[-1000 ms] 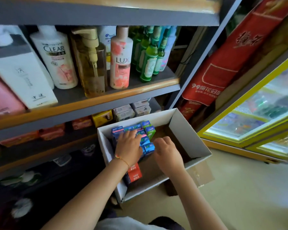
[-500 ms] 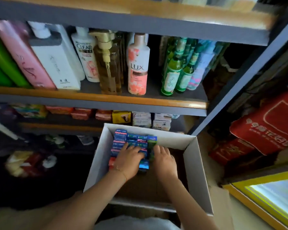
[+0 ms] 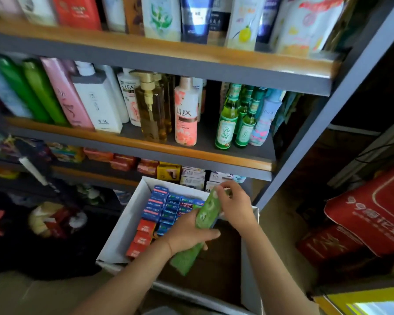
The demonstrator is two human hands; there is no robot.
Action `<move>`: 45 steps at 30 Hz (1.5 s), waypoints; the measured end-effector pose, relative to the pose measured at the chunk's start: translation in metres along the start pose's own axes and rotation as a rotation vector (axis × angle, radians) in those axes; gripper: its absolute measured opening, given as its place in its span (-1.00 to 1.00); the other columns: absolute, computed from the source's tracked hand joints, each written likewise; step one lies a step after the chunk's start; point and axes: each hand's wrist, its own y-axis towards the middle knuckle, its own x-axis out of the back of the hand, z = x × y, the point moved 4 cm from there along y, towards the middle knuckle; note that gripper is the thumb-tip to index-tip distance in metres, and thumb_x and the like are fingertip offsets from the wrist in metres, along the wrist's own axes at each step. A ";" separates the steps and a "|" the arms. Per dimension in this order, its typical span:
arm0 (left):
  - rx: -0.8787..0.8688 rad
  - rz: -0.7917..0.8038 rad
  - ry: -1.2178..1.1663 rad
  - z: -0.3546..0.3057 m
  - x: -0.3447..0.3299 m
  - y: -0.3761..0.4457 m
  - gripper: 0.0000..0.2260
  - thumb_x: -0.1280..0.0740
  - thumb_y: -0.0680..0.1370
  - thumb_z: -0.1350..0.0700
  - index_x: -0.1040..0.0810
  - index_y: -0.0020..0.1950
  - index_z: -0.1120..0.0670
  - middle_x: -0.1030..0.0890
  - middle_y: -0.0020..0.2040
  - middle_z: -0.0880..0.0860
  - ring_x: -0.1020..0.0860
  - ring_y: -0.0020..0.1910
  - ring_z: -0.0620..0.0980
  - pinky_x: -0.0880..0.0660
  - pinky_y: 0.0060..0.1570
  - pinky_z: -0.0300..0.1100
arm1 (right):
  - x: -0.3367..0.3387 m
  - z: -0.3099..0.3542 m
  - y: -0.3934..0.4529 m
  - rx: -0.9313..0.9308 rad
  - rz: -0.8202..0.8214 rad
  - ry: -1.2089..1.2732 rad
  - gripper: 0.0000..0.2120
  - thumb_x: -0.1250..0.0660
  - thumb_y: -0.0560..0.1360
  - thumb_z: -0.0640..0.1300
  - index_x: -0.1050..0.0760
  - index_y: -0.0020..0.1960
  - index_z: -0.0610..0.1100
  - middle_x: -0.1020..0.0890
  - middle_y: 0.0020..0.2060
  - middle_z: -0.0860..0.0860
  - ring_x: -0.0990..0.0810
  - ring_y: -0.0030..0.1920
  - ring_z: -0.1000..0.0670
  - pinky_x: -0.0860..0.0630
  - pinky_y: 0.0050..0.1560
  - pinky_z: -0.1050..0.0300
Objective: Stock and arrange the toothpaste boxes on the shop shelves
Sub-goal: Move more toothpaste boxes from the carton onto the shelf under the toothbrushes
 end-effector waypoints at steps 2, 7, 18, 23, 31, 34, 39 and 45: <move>0.081 -0.094 -0.102 0.003 0.012 -0.003 -0.77 -0.47 0.49 0.12 -0.54 0.10 0.11 -0.67 -0.23 0.10 -0.62 -0.37 0.06 -0.59 -0.24 -0.10 | -0.008 -0.010 0.005 -0.113 -0.031 0.165 -0.78 -0.17 0.65 -0.01 -0.53 0.02 -0.11 -0.63 -0.19 -0.04 -0.65 -0.23 -0.07 -0.58 -0.22 0.04; 0.205 -0.223 -0.194 0.027 0.047 -0.016 -0.77 -0.44 0.52 0.12 -0.56 0.11 0.18 -0.64 -0.22 0.16 -0.62 -0.39 0.09 -0.58 -0.35 -0.12 | -0.052 -0.047 0.005 0.112 0.197 -0.369 -0.65 -0.15 0.62 -0.21 -0.42 0.37 -0.04 -0.50 0.22 -0.10 -0.53 0.15 -0.18 -0.52 0.03 -0.02; 0.230 -0.393 -0.388 0.048 0.065 -0.033 -0.77 -0.43 0.54 0.01 -0.57 0.14 0.06 -0.62 -0.08 0.11 -0.61 -0.14 0.10 -0.57 -0.08 0.02 | -0.088 -0.087 -0.008 0.158 0.196 -0.564 -0.67 -0.30 0.53 -0.22 -0.38 0.27 -0.13 -0.50 0.19 -0.09 -0.45 0.20 -0.13 -0.54 0.03 -0.07; 0.241 -0.337 -0.533 0.053 0.066 -0.039 -0.74 -0.40 0.56 0.00 -0.61 0.12 0.16 -0.63 -0.21 0.13 -0.62 -0.28 0.06 -0.58 -0.34 -0.14 | -0.067 -0.068 -0.029 0.236 0.020 -0.511 -0.76 -0.36 0.45 -0.29 -0.42 0.08 -0.17 -0.58 -0.03 -0.14 -0.54 -0.02 -0.22 -0.43 -0.19 -0.01; 0.170 -0.121 -0.847 0.059 0.081 -0.070 -0.53 -0.23 0.61 -0.14 -0.56 0.28 0.23 -0.64 -0.18 0.16 -0.62 -0.32 0.05 -0.58 -0.36 -0.14 | -0.017 0.072 -0.073 0.322 -0.168 0.019 -0.86 -0.24 0.63 -0.14 -0.47 0.14 0.05 -0.50 0.00 0.07 -0.46 -0.05 0.10 -0.37 -0.04 0.20; 0.132 -0.063 -0.858 0.068 0.111 -0.108 -0.47 -0.29 0.53 -0.20 -0.60 0.26 0.21 -0.63 -0.15 0.12 -0.58 -0.41 -0.01 -0.53 -0.43 -0.20 | -0.047 0.120 -0.097 0.159 -0.154 0.393 -0.86 -0.19 0.66 -0.13 -0.53 0.09 -0.02 -0.52 -0.25 0.03 -0.48 -0.32 0.09 -0.41 -0.28 0.23; 0.052 -0.119 -0.931 0.113 0.184 -0.191 -0.57 -0.42 0.40 -0.13 -0.62 0.13 0.12 -0.67 -0.13 0.12 -0.61 -0.33 0.03 -0.56 -0.39 -0.21 | -0.192 0.150 -0.148 -0.558 0.267 1.192 -0.75 -0.18 0.62 -0.11 -0.49 -0.15 -0.20 -0.56 -0.46 -0.08 -0.55 -0.54 0.01 -0.48 -0.55 0.24; 0.045 -0.162 -1.018 0.182 0.262 -0.296 -0.79 -0.22 0.63 0.07 -0.53 -0.11 0.14 -0.66 -0.35 0.12 -0.64 -0.42 0.02 -0.61 -0.38 -0.17 | -0.343 0.197 -0.204 -0.595 0.460 1.226 -0.39 -0.15 0.54 0.32 -0.44 -0.45 -0.12 -0.40 -0.57 0.03 -0.39 -0.60 0.09 -0.36 -0.59 0.30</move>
